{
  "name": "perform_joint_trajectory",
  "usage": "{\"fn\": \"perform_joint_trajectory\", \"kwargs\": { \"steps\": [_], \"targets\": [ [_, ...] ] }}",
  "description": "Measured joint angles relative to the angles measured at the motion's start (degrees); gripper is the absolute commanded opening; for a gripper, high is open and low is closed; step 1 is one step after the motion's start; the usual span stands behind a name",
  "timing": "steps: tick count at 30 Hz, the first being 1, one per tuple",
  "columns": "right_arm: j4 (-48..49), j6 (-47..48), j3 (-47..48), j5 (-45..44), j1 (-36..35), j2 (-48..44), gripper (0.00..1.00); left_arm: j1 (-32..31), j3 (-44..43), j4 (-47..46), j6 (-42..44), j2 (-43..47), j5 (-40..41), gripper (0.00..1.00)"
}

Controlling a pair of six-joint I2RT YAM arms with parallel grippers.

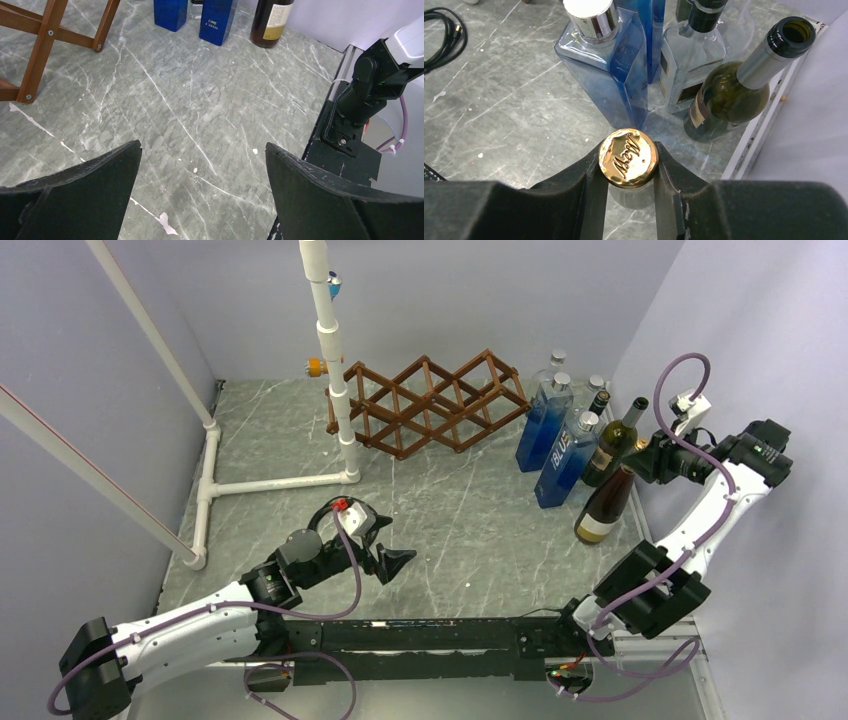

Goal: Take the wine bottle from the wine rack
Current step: Move the wine bottle to the center of the board.

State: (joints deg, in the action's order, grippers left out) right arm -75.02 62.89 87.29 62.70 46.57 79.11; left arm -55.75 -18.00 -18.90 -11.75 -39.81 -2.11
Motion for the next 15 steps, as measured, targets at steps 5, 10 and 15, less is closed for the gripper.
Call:
{"fn": "perform_joint_trajectory", "kwargs": {
  "steps": [5, 10, 15],
  "targets": [
    [2.3, -2.5, 0.0, 1.2, 0.0, 0.7, 0.0, 0.0, 0.0, -0.1, 0.0, 0.0, 0.0, 0.99],
    [4.4, -3.7, 0.0, 3.1, 0.0, 2.2, 0.02, 0.0, 0.0, -0.1, 0.0, 0.3, 0.0, 0.99],
    [4.0, -1.6, 0.0, 4.2, 0.0, 3.2, 0.16, 0.0, 0.0, -0.1, 0.0, 0.5, 0.0, 0.99]
  ]
}}
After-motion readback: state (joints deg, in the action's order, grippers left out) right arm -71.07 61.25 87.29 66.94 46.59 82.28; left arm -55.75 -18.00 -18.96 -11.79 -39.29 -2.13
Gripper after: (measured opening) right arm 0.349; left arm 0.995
